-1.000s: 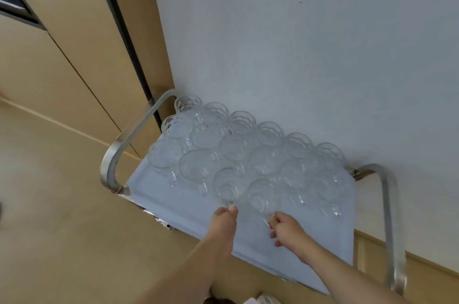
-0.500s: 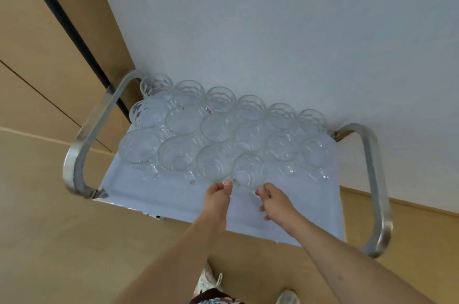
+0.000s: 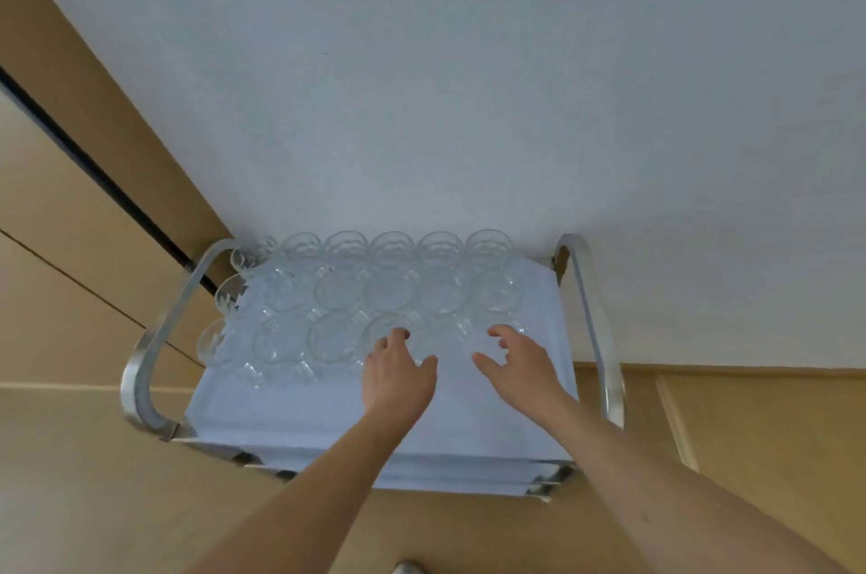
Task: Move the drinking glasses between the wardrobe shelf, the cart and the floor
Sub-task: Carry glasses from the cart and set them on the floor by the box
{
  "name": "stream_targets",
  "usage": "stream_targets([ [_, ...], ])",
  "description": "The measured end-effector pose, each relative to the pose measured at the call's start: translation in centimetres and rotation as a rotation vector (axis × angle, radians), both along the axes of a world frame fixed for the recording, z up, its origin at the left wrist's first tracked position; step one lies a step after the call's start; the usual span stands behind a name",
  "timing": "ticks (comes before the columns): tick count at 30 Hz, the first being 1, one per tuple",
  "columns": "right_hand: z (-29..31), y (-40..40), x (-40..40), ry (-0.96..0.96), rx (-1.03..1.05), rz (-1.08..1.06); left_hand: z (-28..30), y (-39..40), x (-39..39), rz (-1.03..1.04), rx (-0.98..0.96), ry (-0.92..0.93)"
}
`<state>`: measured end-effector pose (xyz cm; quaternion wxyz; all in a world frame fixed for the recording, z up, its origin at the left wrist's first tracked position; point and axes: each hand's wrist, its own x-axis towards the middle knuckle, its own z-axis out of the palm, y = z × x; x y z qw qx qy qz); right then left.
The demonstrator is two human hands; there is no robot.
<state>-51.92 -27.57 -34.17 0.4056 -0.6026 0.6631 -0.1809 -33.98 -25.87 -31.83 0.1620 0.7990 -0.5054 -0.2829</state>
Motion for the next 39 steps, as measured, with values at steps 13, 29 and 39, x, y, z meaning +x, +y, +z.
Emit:
stream_targets([
  [13, 5.3, 10.2, -31.3, 0.422, -0.264, -0.383, 6.1, 0.6, -32.7, -1.006, -0.419, -0.312],
  [29, 5.2, 32.6, -53.2, 0.615, 0.116, -1.121, 4.0, 13.6, -65.5, -1.817, -0.495, -0.138],
  [39, 6.8, 30.7, -66.6, 0.628, 0.200, -1.401, 5.4, 10.3, -84.0, -2.055, -0.515, -0.064],
])
